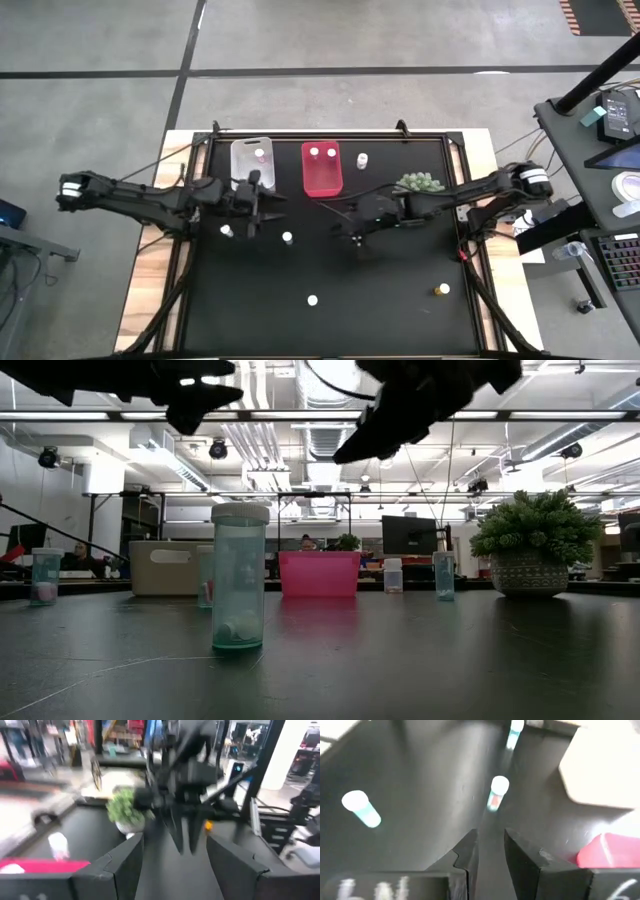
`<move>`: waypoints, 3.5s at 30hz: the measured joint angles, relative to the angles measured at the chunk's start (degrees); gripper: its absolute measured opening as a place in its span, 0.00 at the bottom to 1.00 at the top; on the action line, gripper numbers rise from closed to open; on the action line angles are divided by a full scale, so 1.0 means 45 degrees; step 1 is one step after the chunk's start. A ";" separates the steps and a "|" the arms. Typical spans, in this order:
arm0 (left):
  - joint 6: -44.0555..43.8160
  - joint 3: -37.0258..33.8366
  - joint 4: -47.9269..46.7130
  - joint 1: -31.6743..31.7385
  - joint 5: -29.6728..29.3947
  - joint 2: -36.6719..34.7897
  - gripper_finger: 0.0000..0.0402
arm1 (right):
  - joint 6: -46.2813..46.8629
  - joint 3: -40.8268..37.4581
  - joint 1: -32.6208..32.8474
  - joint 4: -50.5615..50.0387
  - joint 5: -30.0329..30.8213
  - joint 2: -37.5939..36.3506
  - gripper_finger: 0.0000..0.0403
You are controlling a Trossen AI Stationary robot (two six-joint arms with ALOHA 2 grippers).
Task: Pick and place medicine bottles into bin by pill shape (circle, oval)
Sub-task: Put the blue tablet bottle into the white bin
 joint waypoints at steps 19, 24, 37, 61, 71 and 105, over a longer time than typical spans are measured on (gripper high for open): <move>-0.2886 0.7349 -0.5043 -0.3383 -0.1327 0.6511 0.50 | -0.2003 -0.4440 -0.0168 0.4005 -0.0012 -0.5358 0.18; -0.3517 0.9821 -0.7329 -0.4035 -0.1815 0.8398 0.50 | -0.1937 -0.5551 -0.0168 0.4350 -0.0028 -0.6775 0.17; -0.6289 1.4662 -1.2789 -0.5569 -0.1704 1.2421 0.50 | -0.0346 -0.6636 -0.0164 0.4418 -0.0029 -0.8778 0.17; -1.0173 1.5679 -1.3676 -0.8049 -0.2739 1.4323 0.50 | -0.0219 -0.6898 0.0060 0.5418 -0.0032 -0.8257 0.17; -0.9663 1.5526 -1.4772 -0.7276 -0.3385 1.4984 0.50 | -0.0328 -0.6898 0.0060 0.5584 -0.0032 -0.8213 0.17; -0.9475 1.4062 -1.3649 -0.6976 -0.3613 1.4998 0.32 | -0.0323 -0.6898 0.0060 0.5521 -0.0028 -0.8208 0.17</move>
